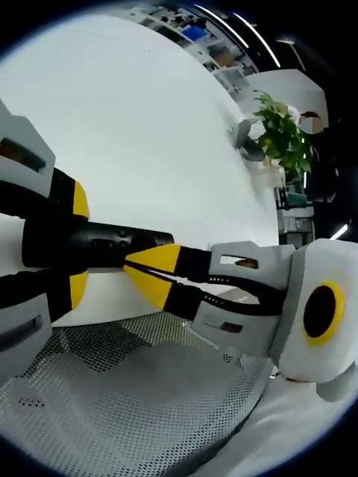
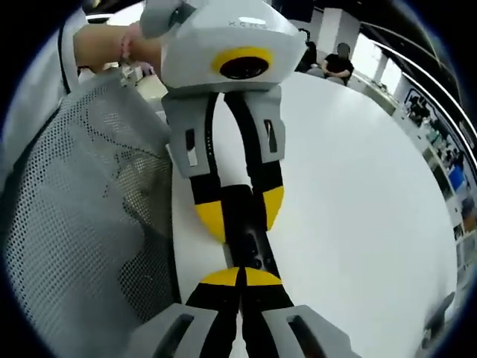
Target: Press the specified remote control buttons in sequence, fully releasing each button before pressing the next.
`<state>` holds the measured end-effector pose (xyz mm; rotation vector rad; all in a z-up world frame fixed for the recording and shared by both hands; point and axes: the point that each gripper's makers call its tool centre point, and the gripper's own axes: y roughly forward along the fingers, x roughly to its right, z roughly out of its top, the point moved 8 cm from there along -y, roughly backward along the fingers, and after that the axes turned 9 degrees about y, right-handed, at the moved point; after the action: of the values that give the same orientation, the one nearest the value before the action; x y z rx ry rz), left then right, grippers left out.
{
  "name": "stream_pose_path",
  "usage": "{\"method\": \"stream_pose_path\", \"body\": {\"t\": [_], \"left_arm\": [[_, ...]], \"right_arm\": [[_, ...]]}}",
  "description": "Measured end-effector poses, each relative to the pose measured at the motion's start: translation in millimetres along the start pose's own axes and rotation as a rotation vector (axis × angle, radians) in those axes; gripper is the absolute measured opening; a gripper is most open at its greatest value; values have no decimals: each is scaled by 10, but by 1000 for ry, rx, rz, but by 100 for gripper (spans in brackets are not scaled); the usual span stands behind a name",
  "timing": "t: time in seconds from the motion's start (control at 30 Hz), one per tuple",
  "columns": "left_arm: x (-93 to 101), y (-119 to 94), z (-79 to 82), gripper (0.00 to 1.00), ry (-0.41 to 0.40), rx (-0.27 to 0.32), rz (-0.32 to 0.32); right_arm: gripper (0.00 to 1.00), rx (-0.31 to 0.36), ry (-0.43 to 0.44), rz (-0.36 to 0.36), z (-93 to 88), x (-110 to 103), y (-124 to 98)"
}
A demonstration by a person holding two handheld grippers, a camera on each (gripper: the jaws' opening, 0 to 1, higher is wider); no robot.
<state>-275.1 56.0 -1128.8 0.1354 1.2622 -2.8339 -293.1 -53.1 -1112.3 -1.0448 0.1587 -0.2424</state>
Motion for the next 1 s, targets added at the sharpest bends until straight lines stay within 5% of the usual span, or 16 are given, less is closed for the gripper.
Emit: {"method": "stream_pose_path", "body": {"t": [0.33, 0.73, 1.0], "left_arm": [[-2, 4, 11, 24, 13, -9, -12], [-8, 3, 5, 24, 25, -6, -22], [-9, 4, 6, 24, 31, -5, -27]], "right_arm": [[0, -62, -82, -4, 67, -42, 55], [0, -12, 15, 74, 27, 51, 5], [0, -24, -12, 63, 78, 210, 9]]}}
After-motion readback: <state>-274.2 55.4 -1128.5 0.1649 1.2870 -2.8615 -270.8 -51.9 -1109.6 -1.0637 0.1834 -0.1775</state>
